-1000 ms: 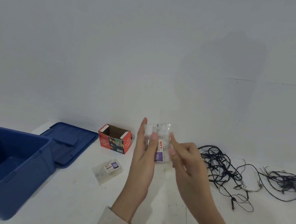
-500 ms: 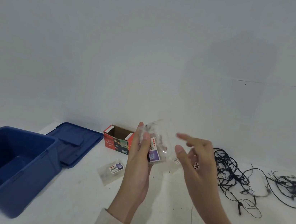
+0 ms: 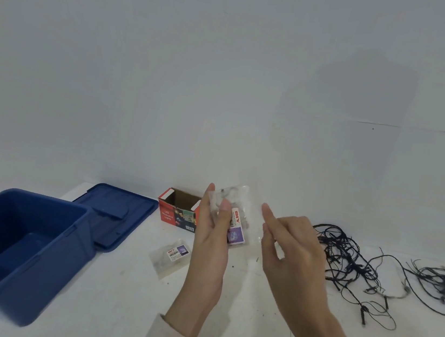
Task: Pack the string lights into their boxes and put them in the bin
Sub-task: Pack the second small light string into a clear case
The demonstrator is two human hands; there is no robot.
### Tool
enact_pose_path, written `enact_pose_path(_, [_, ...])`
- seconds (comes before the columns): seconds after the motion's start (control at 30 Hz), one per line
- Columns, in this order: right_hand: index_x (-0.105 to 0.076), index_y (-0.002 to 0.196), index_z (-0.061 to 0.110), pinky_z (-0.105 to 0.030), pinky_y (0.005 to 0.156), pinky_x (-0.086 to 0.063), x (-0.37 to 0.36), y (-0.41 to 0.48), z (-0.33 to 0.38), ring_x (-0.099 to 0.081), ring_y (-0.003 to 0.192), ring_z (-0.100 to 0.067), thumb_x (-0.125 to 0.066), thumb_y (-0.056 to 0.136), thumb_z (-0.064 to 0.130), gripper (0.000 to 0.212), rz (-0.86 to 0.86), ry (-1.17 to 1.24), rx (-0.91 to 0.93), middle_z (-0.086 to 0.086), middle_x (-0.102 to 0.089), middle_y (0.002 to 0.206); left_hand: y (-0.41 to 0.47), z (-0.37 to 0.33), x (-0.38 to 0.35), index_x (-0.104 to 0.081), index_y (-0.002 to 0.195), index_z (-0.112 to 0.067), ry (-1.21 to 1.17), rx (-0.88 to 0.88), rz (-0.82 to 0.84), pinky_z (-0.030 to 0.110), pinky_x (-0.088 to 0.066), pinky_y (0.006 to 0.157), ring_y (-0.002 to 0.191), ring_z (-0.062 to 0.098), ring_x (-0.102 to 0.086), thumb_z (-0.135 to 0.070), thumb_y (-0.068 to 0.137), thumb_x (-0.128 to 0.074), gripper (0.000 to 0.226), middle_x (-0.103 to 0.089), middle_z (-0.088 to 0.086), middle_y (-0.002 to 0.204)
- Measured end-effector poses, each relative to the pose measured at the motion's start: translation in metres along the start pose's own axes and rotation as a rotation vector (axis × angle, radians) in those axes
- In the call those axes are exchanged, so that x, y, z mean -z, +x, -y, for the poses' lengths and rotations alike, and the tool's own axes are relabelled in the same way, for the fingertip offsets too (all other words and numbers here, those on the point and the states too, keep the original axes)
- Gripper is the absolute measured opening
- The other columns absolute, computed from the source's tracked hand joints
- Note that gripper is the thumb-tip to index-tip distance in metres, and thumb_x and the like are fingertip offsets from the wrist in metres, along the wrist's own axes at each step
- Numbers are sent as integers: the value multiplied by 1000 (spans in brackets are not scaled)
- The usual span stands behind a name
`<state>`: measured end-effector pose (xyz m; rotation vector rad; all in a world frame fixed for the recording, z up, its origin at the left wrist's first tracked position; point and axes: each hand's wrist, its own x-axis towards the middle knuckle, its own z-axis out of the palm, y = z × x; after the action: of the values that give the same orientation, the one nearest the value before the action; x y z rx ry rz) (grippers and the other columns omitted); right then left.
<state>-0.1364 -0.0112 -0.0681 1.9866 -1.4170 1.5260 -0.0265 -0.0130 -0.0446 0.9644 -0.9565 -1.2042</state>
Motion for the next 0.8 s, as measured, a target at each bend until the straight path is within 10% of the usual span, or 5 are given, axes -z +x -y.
enact_pose_path(0.3, [-66,111,-6,-29,50,-47,8,6,4,-50,63,-22,-77,59,-17,54,159,-160,121,-6,-54,66,-3,-3,-3,-33,135,-47,46,-85,-27,27,-45,98,126,10,-48,-39,92,-43,45,-41,-8,143])
enact_pose_path(0.53, [-55,130,10,-17,87,-40,13,9,3,-43,103,-6,-46,81,12,50,364,122,122,7,-48,113,0,-6,1,-33,133,-49,55,-74,-20,37,-38,108,127,11,-47,-41,92,-43,42,-42,-9,142])
enact_pose_path(0.8, [-65,114,25,-4,71,-40,7,17,9,-56,82,4,-60,85,14,32,130,462,-184,15,-61,93,-1,-5,0,-37,134,-45,23,-65,30,41,-41,106,121,11,-53,-49,81,-46,54,-49,-8,138])
